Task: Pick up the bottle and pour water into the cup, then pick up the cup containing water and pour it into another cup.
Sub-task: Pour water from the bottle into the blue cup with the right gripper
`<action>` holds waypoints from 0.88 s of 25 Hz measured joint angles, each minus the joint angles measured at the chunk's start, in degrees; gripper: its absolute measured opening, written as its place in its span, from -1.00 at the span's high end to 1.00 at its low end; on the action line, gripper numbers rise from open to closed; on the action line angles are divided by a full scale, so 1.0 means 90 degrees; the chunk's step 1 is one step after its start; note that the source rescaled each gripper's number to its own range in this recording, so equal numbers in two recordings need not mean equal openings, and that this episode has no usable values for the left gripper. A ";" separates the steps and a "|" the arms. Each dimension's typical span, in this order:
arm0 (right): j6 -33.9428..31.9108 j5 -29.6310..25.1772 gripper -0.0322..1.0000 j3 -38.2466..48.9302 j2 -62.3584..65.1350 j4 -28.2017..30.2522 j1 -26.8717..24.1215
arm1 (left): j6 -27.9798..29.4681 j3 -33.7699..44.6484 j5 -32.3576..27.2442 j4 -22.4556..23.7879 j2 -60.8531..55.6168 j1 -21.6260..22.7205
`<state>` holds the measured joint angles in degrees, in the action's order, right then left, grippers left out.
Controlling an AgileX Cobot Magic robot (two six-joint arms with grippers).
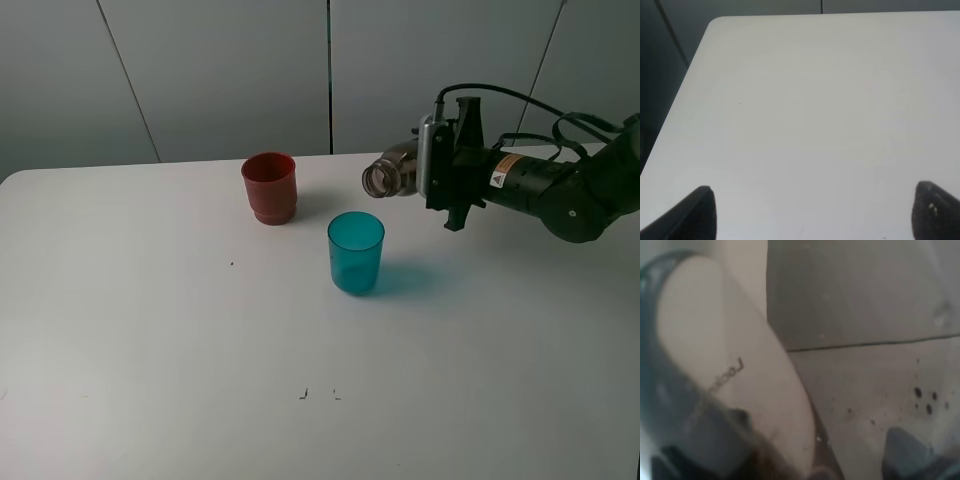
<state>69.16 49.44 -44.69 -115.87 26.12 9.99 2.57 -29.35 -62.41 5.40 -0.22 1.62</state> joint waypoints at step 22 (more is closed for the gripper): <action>0.0590 0.0000 0.91 0.0000 0.0000 0.0000 0.0053 | 0.0000 0.0000 0.0000 0.0000 0.0000 0.0000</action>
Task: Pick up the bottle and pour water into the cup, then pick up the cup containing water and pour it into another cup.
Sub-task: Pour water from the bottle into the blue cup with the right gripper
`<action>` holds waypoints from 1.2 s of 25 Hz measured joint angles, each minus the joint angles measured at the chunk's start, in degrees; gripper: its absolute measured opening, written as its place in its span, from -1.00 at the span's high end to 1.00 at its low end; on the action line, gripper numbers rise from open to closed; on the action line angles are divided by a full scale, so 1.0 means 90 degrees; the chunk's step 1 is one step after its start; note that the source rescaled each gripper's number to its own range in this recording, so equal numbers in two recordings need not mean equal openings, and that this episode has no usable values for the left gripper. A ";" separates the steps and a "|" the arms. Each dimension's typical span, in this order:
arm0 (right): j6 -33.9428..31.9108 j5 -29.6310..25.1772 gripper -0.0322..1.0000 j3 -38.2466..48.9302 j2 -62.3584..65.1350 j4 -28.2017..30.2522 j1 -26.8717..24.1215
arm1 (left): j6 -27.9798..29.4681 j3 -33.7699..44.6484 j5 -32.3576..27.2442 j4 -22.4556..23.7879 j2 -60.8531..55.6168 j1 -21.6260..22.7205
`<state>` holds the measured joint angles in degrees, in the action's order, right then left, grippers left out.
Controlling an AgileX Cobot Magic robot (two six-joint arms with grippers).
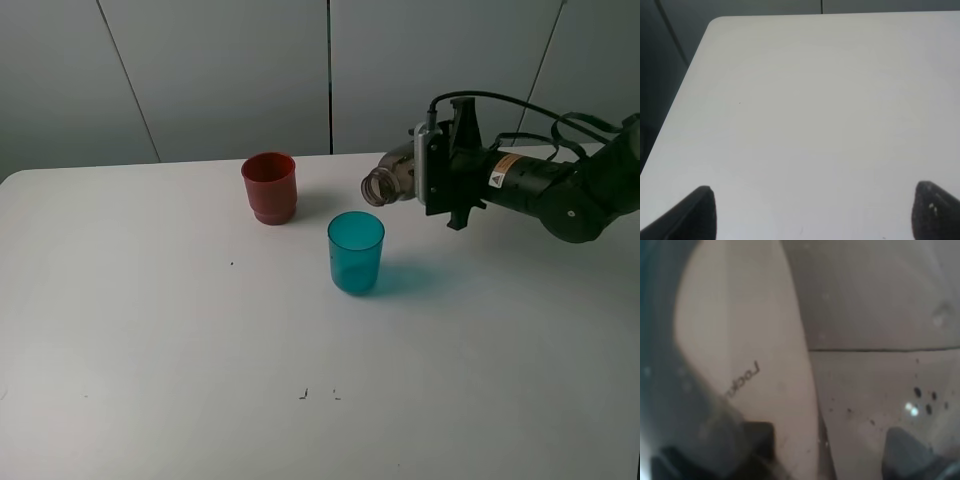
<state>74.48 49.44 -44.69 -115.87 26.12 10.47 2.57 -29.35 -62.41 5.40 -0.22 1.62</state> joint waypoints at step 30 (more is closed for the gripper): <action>0.0439 0.0009 0.91 0.0000 0.0000 -0.0011 0.0162 | 0.0000 0.0000 0.0000 0.0000 0.0000 0.0000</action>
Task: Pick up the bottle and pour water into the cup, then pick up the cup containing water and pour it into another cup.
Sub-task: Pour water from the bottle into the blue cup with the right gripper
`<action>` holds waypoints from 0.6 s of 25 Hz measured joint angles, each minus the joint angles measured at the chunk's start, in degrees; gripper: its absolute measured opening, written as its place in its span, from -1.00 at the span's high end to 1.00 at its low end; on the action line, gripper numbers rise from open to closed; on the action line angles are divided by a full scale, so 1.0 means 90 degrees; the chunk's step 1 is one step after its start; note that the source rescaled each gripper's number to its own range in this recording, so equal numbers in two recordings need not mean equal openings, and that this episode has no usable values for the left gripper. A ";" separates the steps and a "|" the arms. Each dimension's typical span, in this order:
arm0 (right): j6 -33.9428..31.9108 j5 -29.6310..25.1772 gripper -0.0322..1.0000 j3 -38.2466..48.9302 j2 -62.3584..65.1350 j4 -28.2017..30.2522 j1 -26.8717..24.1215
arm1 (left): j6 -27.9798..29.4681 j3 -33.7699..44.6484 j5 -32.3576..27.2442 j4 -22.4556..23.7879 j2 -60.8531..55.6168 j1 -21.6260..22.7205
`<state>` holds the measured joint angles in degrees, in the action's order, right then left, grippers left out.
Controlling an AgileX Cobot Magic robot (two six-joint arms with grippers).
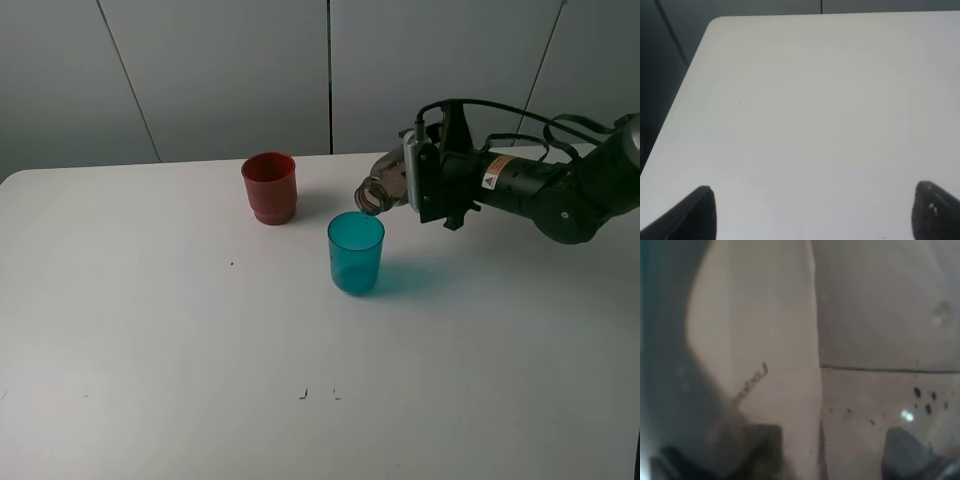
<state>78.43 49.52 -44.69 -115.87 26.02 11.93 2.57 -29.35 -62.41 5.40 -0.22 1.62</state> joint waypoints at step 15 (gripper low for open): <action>0.0426 0.0015 0.91 -0.0021 0.0003 -0.0297 0.0083 | 0.0000 0.0000 0.0000 0.0000 0.0000 0.0000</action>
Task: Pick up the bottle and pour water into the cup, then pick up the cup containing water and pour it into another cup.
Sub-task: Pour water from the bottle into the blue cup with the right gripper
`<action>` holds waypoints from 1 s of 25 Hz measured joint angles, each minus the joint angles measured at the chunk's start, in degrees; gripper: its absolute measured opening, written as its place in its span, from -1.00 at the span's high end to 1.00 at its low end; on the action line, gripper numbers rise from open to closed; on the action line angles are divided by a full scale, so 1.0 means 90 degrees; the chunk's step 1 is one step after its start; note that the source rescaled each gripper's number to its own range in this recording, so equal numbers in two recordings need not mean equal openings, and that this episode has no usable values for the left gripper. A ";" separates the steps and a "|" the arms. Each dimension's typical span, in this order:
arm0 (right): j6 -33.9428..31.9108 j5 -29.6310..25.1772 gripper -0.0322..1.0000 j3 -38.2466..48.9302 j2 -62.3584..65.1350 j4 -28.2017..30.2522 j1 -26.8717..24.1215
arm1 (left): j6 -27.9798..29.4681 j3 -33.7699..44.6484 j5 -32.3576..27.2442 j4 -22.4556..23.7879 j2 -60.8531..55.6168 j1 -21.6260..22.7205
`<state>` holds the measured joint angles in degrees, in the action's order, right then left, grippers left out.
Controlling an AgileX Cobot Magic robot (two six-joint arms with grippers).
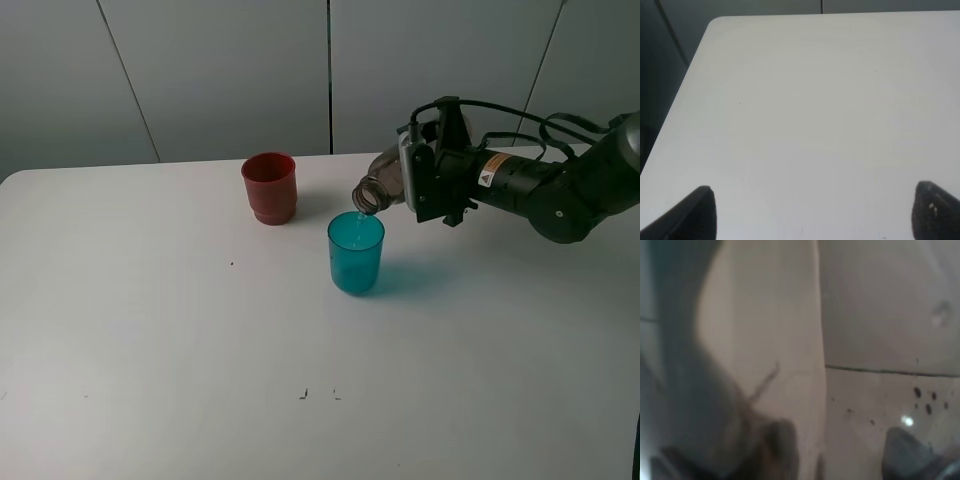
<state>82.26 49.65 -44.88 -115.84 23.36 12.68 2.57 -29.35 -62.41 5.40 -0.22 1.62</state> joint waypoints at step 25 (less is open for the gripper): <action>0.0831 0.0065 0.91 0.0000 0.0011 -0.0174 0.0000 | 0.0000 0.0000 0.0000 0.0000 0.0000 0.0000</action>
<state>89.74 50.24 -44.88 -115.74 21.79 12.68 2.57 -29.35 -62.41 5.40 -0.22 1.62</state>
